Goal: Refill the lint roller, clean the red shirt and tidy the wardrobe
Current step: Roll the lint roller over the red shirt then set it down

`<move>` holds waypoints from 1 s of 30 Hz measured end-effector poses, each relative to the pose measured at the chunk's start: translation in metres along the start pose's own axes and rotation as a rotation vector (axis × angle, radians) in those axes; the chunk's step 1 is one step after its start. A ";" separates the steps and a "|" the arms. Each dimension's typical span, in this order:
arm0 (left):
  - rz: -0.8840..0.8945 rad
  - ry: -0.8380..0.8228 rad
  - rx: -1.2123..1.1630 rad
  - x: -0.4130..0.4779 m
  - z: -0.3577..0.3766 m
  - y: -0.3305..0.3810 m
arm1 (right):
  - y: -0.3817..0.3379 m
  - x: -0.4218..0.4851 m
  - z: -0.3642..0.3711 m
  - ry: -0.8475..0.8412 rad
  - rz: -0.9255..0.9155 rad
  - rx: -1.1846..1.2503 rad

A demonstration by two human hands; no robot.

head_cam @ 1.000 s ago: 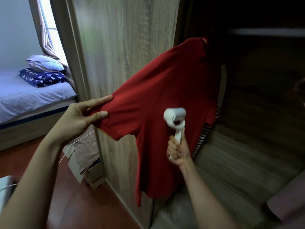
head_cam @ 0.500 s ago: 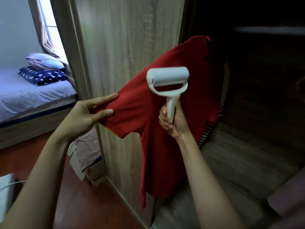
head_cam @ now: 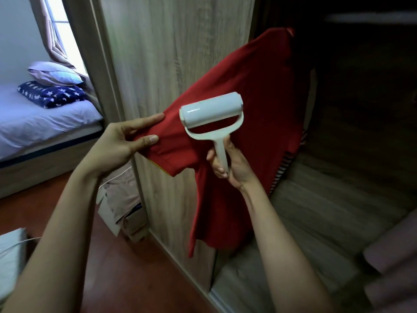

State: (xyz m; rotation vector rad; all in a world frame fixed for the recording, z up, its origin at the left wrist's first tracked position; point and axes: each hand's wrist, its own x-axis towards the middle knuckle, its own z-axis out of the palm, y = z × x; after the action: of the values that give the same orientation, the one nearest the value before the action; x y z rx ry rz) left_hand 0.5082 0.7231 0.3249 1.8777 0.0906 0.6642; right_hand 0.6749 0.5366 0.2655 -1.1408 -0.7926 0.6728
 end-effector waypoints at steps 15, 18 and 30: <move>-0.032 -0.042 -0.034 0.006 -0.003 -0.016 | 0.200 -0.100 -0.044 0.463 0.435 0.067; -0.021 -0.049 -0.067 0.007 -0.003 -0.017 | 0.172 -0.079 -0.037 0.416 0.333 0.130; 0.055 -0.063 -0.069 0.008 0.002 -0.025 | 0.056 -0.031 -0.026 0.191 -0.044 0.371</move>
State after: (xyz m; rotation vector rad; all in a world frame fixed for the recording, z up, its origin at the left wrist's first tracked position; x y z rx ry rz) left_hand 0.5222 0.7342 0.3058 1.8384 -0.0239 0.6373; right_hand 0.6754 0.5136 0.2000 -0.8322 -0.5031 0.6324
